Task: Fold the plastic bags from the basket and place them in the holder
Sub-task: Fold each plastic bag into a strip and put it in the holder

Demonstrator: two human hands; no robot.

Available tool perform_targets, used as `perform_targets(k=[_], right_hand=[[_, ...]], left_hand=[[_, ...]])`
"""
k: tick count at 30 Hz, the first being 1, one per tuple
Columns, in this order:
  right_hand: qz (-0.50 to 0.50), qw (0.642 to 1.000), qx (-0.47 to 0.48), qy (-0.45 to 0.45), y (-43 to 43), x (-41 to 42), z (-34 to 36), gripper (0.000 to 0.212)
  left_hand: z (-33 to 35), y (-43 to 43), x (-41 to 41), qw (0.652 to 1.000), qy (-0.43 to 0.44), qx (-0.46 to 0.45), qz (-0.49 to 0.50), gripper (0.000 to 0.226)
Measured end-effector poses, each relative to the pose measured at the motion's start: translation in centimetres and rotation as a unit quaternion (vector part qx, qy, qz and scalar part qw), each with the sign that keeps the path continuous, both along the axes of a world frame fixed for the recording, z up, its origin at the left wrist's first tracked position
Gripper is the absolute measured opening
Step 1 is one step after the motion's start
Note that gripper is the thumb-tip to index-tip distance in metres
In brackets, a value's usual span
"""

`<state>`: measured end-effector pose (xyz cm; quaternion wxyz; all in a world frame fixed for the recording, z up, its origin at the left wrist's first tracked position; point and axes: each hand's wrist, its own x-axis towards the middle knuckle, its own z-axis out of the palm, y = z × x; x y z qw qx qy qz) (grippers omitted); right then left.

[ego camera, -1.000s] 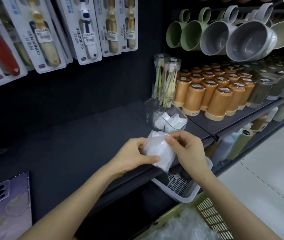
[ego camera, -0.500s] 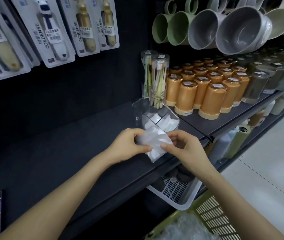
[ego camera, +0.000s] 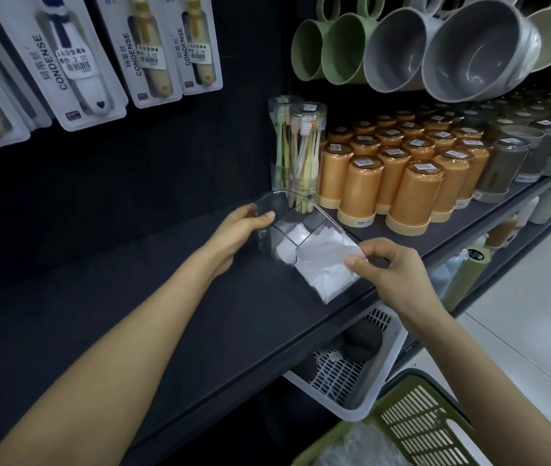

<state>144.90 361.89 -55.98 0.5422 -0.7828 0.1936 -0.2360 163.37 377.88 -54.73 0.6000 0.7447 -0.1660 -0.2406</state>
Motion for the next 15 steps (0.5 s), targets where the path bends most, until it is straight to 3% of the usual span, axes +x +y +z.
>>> perform_targets(k=[6, 15], right_hand=[[0.014, 1.0, -0.004, 0.013, 0.3, -0.7, 0.4, 0.013], [0.087, 0.989, -0.095, 0.078, 2.8, 0.2, 2.4, 0.016]], left_hand=[[-0.7, 0.8, -0.4, 0.999, 0.022, -0.044, -0.001, 0.019], [-2.0, 7.2, -5.5, 0.993, 0.005, -0.111, 0.033, 0.056]])
